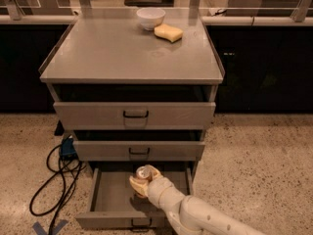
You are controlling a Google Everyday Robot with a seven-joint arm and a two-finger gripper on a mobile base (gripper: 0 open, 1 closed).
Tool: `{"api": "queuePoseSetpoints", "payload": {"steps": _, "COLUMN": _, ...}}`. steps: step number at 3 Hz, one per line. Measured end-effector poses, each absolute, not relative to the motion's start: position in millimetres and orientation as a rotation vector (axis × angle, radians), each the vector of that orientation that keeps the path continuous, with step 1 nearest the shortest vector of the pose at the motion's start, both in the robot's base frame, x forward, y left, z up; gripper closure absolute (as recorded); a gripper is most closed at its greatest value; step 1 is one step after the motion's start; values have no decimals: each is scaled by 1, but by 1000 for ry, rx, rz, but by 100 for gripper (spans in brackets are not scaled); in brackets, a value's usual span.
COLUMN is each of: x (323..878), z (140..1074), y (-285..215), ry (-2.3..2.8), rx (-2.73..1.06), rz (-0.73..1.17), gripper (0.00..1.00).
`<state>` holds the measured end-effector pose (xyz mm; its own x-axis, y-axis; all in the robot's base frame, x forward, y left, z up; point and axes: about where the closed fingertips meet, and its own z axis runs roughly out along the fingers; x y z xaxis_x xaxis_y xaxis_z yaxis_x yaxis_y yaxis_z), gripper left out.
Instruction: Place orange can into bottom drawer
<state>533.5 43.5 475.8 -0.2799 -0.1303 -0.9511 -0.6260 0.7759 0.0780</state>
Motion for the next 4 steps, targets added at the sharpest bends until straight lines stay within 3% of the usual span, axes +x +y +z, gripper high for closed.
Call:
{"api": "queuePoseSetpoints", "payload": {"steps": 1, "x": 522, "z": 472, "y": 55, "ry": 1803, "rx": -632, "rz": 556, "gripper": 100}}
{"api": "queuePoseSetpoints", "payload": {"steps": 4, "x": 583, "z": 398, "y": 32, "ry": 1831, "rx": -606, "rz": 327, "gripper": 100}}
